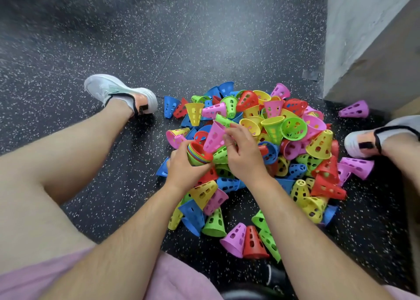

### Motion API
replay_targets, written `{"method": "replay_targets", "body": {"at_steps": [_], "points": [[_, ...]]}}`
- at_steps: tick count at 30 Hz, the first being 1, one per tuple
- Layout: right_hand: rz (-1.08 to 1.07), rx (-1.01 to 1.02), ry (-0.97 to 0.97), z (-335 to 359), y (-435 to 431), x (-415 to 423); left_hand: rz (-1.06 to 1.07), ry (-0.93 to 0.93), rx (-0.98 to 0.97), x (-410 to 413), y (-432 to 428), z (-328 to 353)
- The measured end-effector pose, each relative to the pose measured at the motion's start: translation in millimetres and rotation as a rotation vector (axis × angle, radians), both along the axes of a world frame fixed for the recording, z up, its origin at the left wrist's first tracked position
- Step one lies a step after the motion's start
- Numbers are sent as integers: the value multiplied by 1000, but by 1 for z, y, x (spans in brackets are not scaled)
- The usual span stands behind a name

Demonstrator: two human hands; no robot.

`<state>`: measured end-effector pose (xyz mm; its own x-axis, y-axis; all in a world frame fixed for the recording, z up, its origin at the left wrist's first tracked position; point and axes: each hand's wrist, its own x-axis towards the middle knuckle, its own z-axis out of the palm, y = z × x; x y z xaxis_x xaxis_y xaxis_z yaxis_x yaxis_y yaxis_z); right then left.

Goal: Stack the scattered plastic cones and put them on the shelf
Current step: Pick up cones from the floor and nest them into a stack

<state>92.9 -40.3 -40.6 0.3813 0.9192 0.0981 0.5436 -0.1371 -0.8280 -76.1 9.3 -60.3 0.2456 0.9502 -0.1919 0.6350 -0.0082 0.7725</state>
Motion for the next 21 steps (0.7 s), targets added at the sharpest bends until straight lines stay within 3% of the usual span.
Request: {"method": "replay_targets", "body": {"at_steps": [8, 11, 14, 21], "points": [[206, -125, 148, 1, -16, -17, -38, -61, -54, 6, -5, -2], [96, -139, 192, 3, -17, -15, -49, -114, -101, 5, -3, -7], [-77, -131, 75, -3, -16, -2, -94, -134, -86, 9, -6, -5], [-134, -380, -1, -34, -15, 13, -133, -143, -76, 10, -6, -3]]}}
